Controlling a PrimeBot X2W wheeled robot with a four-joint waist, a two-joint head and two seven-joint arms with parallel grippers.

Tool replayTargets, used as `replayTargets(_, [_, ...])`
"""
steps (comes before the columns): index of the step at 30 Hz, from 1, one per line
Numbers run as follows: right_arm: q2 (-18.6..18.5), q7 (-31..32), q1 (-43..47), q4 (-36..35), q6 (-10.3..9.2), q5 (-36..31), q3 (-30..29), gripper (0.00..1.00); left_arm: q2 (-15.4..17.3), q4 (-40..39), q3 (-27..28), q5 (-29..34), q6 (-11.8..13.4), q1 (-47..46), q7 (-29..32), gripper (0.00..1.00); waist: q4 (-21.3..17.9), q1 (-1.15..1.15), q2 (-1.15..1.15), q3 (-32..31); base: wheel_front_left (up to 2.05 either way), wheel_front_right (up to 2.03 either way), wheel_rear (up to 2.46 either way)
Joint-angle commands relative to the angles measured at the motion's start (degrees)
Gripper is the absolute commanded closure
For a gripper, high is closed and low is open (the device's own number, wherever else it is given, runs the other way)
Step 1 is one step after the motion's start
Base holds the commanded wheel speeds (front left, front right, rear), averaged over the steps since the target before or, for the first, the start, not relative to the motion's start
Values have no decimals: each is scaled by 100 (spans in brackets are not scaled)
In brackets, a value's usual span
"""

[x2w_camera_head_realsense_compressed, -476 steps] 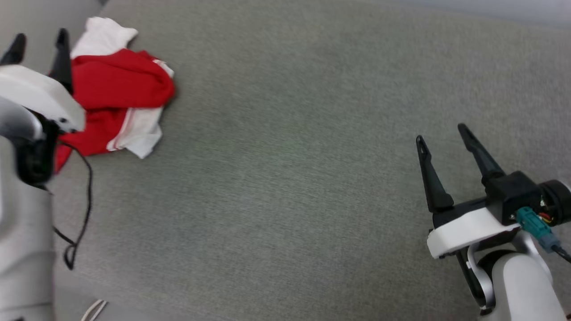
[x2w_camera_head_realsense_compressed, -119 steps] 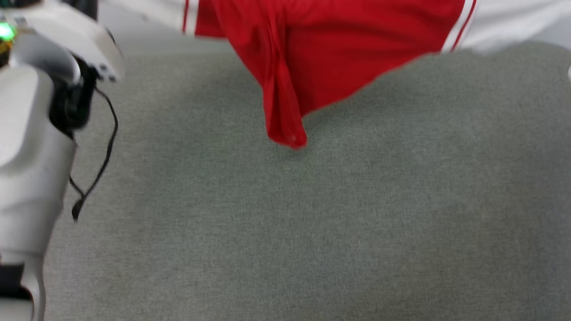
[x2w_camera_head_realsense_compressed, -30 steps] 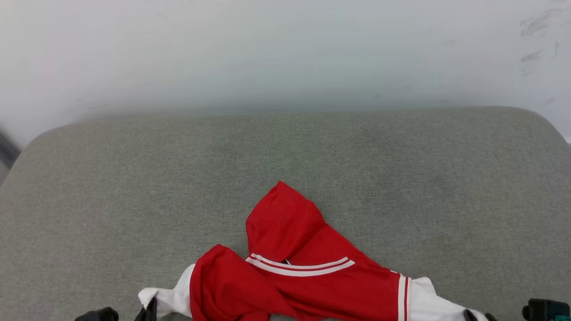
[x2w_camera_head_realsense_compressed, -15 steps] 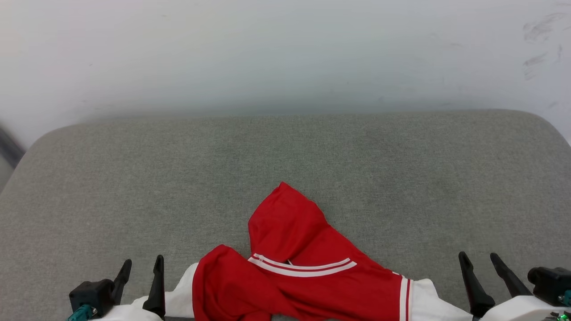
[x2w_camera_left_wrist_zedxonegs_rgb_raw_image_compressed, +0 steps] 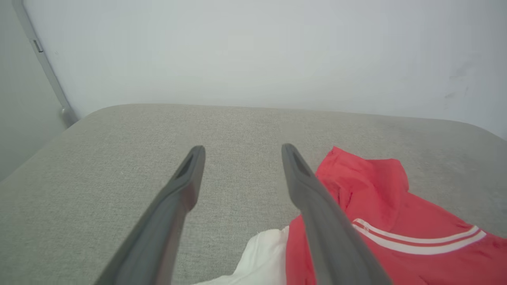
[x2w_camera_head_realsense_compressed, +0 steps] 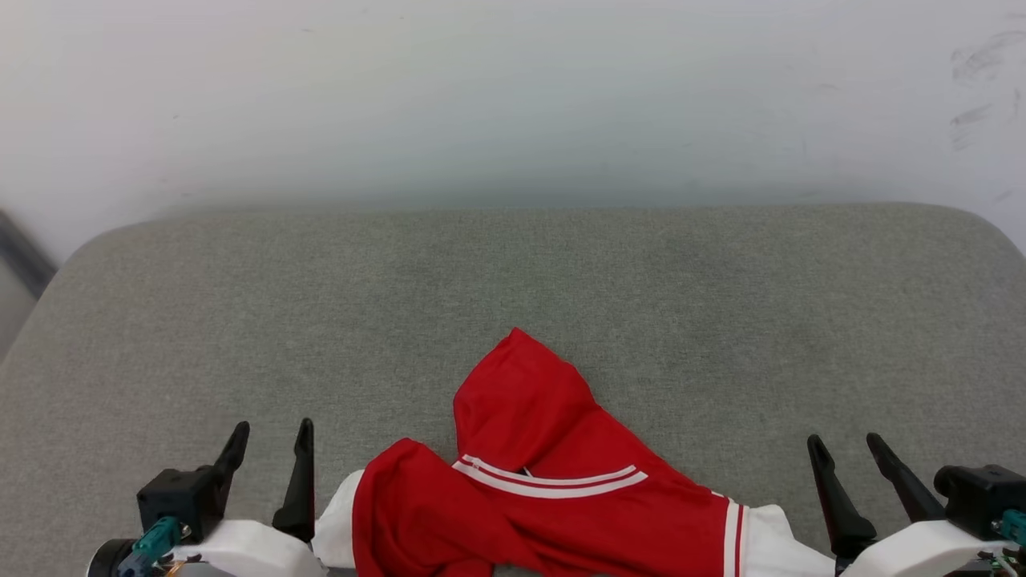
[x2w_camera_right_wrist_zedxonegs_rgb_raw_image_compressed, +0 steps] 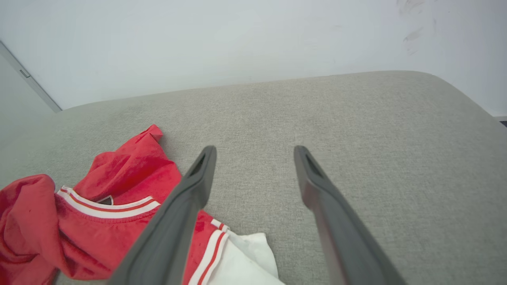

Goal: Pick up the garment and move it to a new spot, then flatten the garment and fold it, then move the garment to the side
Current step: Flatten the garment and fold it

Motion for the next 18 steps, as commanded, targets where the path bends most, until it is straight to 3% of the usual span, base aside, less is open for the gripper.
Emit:
replayTargets(1, [16,10,44,-67,-4,-49,12,0,54,-102,-50,-34,-34,-45,163,0,-1,0,0,17,0,0,0])
replayTargets(8, [-69,54,-74,-298,-4,-126,112,0,415,-137,-575,-530,-615,-627,2051,0,-59,0,0,173,0,0,0])
replayTargets(18, [0,-11,-296,-587,-4,-243,330,0,702,721,-867,-1124,-1027,-1364,3762,0,-304,0,0,626,0,0,0])
